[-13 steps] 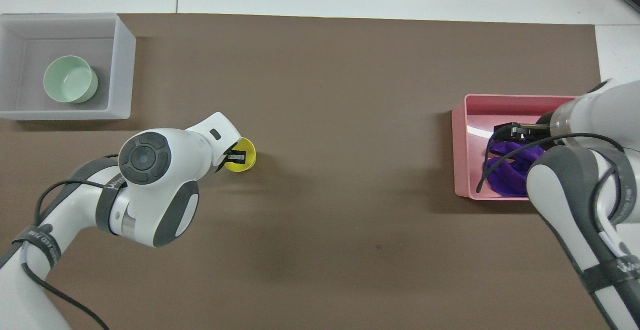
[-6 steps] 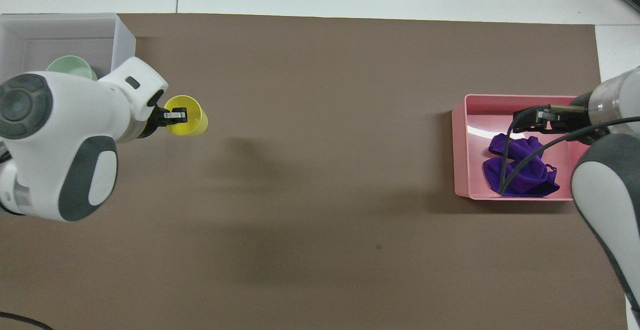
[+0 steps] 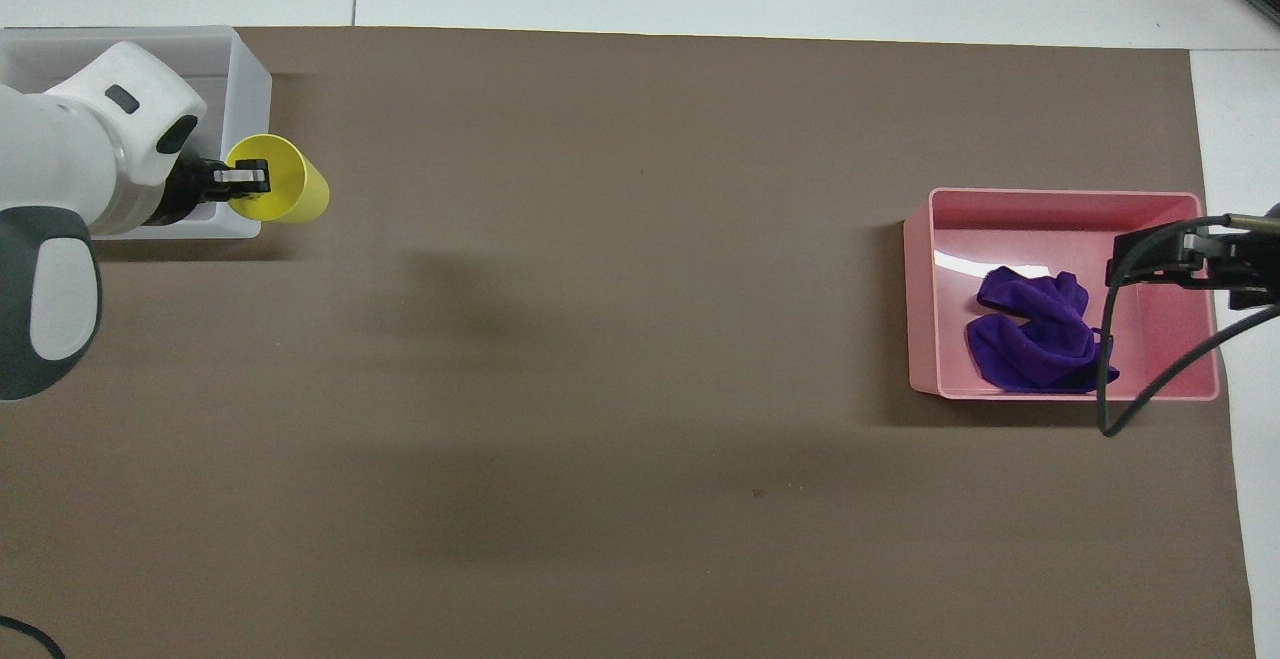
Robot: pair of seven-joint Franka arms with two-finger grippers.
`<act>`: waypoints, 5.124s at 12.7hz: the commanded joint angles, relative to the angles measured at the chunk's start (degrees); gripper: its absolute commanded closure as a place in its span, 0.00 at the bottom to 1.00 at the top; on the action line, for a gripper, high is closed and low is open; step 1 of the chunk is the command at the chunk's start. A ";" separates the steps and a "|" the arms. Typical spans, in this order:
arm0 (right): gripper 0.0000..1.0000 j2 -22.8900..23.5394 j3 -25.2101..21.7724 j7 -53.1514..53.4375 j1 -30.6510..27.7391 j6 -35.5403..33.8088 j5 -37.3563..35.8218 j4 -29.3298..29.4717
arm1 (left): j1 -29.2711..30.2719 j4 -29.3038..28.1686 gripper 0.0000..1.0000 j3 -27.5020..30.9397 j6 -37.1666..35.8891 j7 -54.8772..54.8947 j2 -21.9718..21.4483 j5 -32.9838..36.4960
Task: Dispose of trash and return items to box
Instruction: 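Carry the yellow cup into the clear box with the left gripper, then lower the yellow cup into the green bowl with the left gripper, then open the left gripper and withdraw it from the yellow cup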
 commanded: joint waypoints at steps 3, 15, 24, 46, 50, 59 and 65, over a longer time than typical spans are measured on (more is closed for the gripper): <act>0.00 -0.28 0.39 -2.14 -0.88 -3.11 1.16 0.31 | 10.21 8.81 1.00 -0.52 -0.25 12.01 8.21 -2.66; 0.00 1.30 0.04 -6.97 -1.49 -1.62 0.98 -0.74 | 22.10 20.28 1.00 -0.96 0.10 13.80 23.87 -8.48; 0.00 1.30 0.22 -4.86 -0.88 -0.66 1.77 -0.83 | 22.28 20.37 1.00 -0.78 8.19 13.01 27.39 -10.94; 0.00 1.12 0.13 -4.77 -1.40 0.31 1.94 -1.18 | 15.26 15.64 0.00 -0.87 1.51 16.96 13.79 -3.56; 0.00 1.12 0.13 -4.77 -1.23 0.05 1.94 -1.19 | 8.41 7.56 0.00 -0.70 -0.16 17.75 4.39 -3.47; 0.00 1.12 0.13 -4.77 -1.23 0.66 1.86 -1.19 | -0.66 9.88 0.00 -1.49 -20.87 14.59 -4.87 0.57; 0.00 1.30 -0.04 -4.77 0.17 2.07 1.86 -1.19 | -0.22 18.52 0.00 -1.31 -34.70 14.68 -1.26 0.57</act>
